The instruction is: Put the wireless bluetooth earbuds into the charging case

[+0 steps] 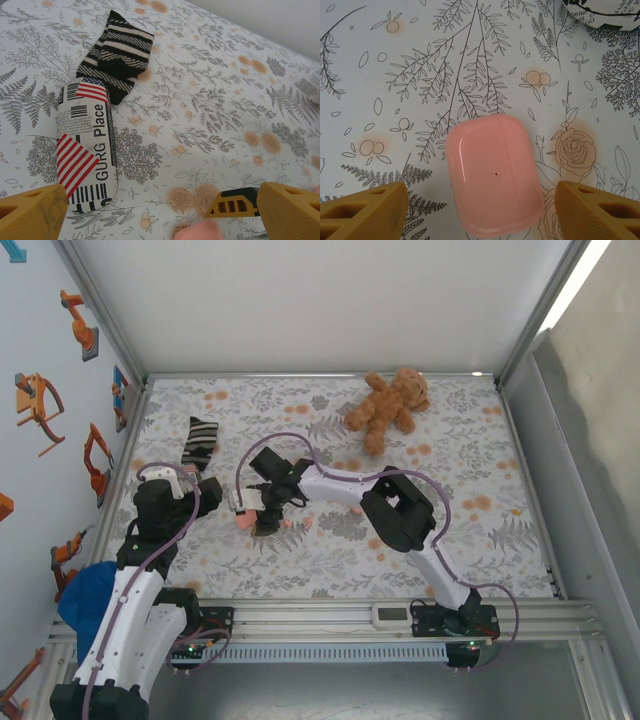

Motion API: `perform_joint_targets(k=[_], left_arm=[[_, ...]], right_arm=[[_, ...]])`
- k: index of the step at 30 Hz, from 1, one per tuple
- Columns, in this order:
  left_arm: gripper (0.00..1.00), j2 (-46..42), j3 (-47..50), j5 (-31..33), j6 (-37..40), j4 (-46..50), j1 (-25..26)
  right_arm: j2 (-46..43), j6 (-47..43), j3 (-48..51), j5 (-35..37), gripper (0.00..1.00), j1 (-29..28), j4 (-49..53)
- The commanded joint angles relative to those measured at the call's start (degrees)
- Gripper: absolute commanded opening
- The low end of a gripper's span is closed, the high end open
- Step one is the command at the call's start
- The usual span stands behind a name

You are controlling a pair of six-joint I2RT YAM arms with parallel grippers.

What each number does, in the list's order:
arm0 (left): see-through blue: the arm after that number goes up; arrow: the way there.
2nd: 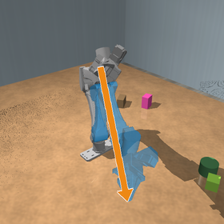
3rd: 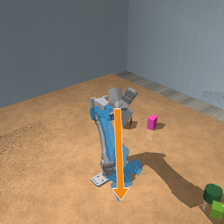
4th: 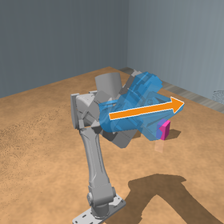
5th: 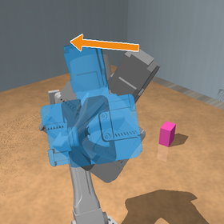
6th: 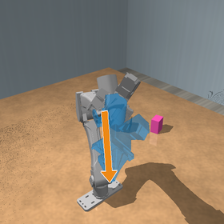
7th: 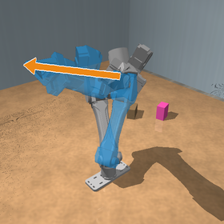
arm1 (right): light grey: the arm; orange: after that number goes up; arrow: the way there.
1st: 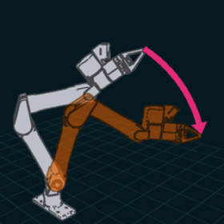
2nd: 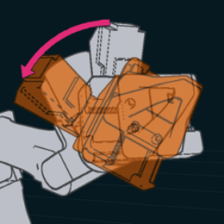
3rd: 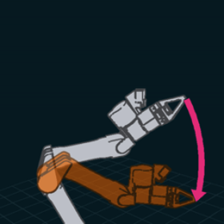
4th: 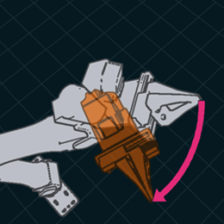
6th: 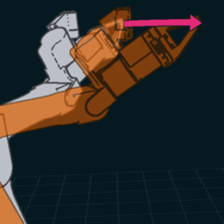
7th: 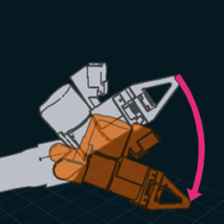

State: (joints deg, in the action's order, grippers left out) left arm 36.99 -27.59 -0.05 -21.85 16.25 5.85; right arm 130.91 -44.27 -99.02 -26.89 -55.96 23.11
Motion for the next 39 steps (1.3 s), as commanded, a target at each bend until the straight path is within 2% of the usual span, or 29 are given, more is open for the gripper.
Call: perform_joint_targets(k=[1,13,20,26,39], left_arm=[[0.96,-0.20,0.70,-0.87,-0.63,-0.88,-0.43],[0.96,-0.38,0.70,-0.88,-0.63,-0.88,-0.40],[0.96,-0.49,0.77,-1.00,-0.65,-0.97,-0.40],[0.96,-0.54,0.69,-1.64,-0.82,-1.35,-0.40],[0.96,-3.93,0.36,-8.51,-4.80,-2.30,-0.46]], right_arm=[[1.83,-0.79,-3.08,0.77,0.74,-0.37,2.67],[5.60,-1.10,-7.06,2.71,0.66,-0.81,4.93],[5.29,-1.96,-6.22,5.16,0.55,-0.99,5.53],[1.09,-0.55,-1.17,5.96,0.42,-0.98,-0.07],[-14.94,6.25,16.56,8.28,0.40,-0.49,-15.92]])
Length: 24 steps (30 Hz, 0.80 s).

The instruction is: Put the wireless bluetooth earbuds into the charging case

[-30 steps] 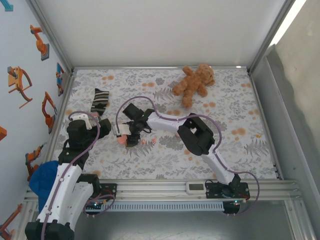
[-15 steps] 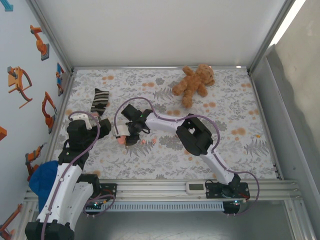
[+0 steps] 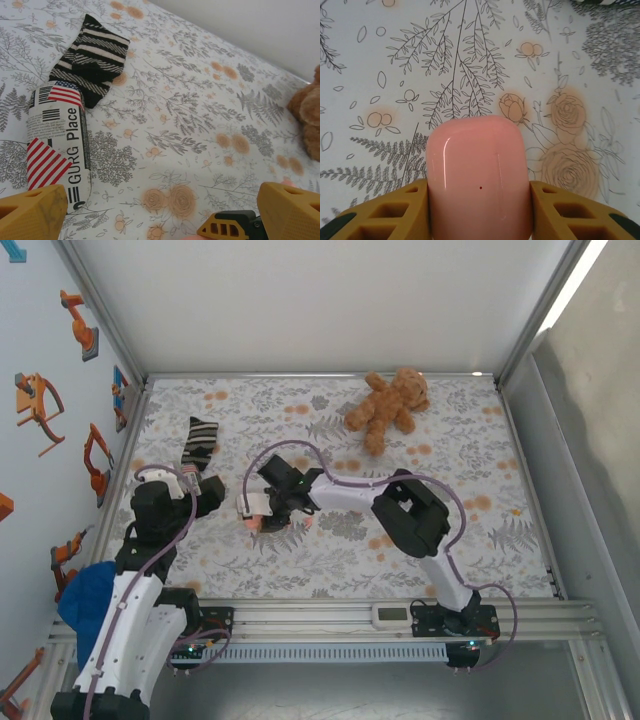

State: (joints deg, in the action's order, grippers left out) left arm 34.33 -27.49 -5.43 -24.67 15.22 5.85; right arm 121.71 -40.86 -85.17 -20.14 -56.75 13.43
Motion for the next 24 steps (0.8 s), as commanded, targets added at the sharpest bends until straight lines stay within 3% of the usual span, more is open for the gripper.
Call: perform_joint_targets(k=[1,13,17,24], left_arm=[[0.96,-1.67,0.07,-4.11,-2.24,-1.33,-0.44],[1.00,-0.07,-1.90,-25.72,-9.29,-7.41,-0.16],[0.95,3.50,-2.38,-33.16,-12.07,-11.08,0.94],[0.92,9.24,-2.62,-35.81,-13.11,-16.78,8.77]], right_arm=[[-7.55,3.69,4.57,2.14,0.40,0.52,-7.92],[-28.93,11.67,27.77,9.67,0.40,5.24,-24.54],[-34.94,14.70,33.80,9.37,0.40,7.54,-28.51],[-42.01,16.43,40.55,10.42,0.40,9.29,-32.50]])
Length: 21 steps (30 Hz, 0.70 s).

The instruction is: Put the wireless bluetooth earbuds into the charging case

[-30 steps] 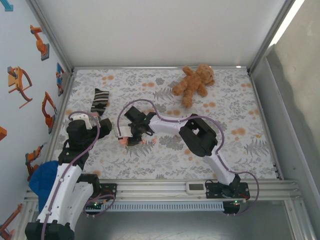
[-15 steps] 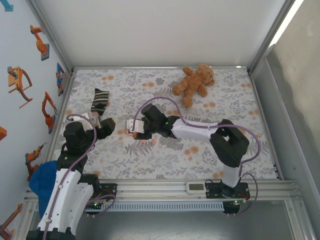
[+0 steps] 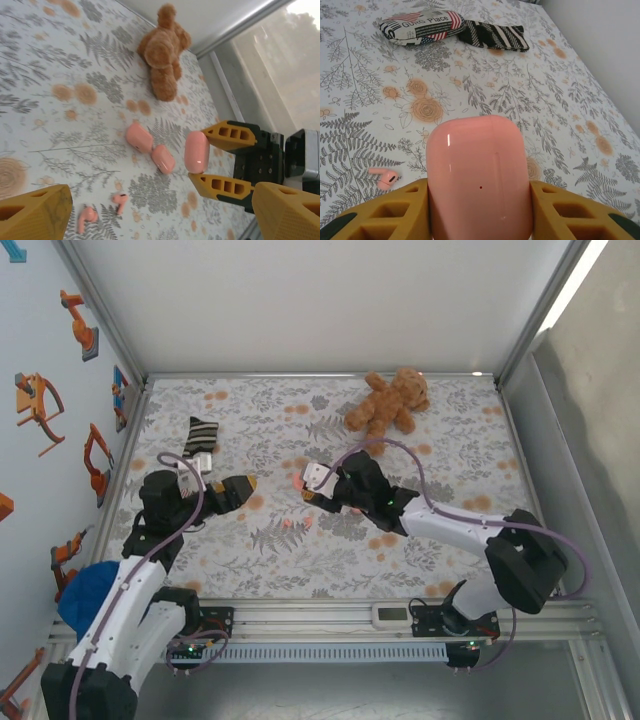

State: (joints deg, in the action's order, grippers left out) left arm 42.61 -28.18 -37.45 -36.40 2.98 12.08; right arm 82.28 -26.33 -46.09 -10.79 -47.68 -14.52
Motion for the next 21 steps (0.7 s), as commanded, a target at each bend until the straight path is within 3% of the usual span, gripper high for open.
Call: perform_joint_targets(k=[1,21], left_arm=[[0.91,1.60,-1.94,-3.72,-1.47,-5.38,4.00],[0.91,14.24,-3.01,-5.43,-6.93,-23.18,16.25]], right_arm=[[-3.51,1.88,2.10,1.29,0.40,0.33,-4.59],[-12.13,3.91,4.87,-2.24,0.39,0.04,-2.22]])
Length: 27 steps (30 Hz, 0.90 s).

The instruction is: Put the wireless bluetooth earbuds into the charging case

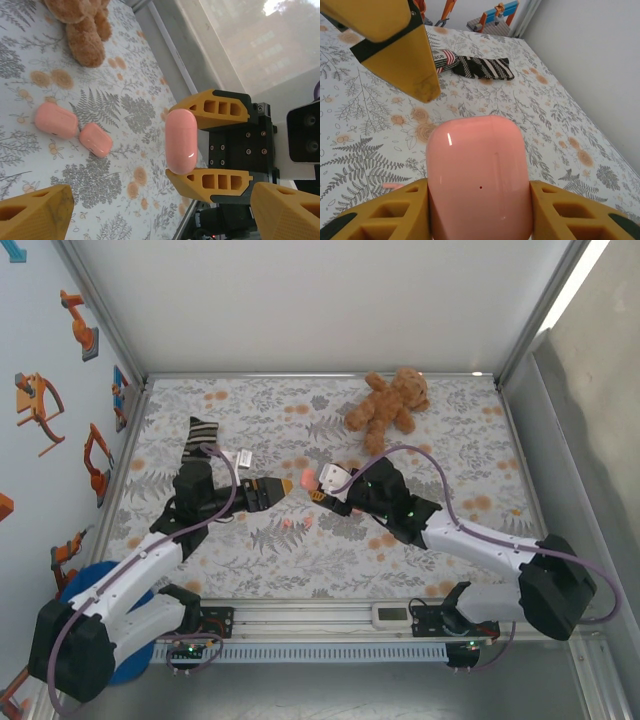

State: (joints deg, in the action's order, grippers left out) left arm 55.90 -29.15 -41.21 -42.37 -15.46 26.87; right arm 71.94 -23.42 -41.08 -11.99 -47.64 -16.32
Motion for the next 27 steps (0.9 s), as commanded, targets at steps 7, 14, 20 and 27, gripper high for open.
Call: perform_joint_targets(k=[7,14,20,27], left_arm=[[0.87,6.60,-5.35,-2.09,-1.39,-6.62,4.51],[0.77,11.07,-7.42,-2.06,-1.58,-7.46,6.96],[0.64,13.39,-8.06,-2.86,-2.70,-9.55,7.66],[0.53,14.99,-8.00,-3.31,-3.22,-10.73,7.92]], right_arm=[[-2.28,0.30,-0.18,-0.32,0.39,-0.17,0.94],[-2.36,0.20,0.64,0.65,0.39,-0.53,-0.03],[-2.31,0.39,0.91,1.34,0.39,-0.53,-0.37],[-2.05,0.48,0.74,2.36,0.39,-0.60,-0.43]])
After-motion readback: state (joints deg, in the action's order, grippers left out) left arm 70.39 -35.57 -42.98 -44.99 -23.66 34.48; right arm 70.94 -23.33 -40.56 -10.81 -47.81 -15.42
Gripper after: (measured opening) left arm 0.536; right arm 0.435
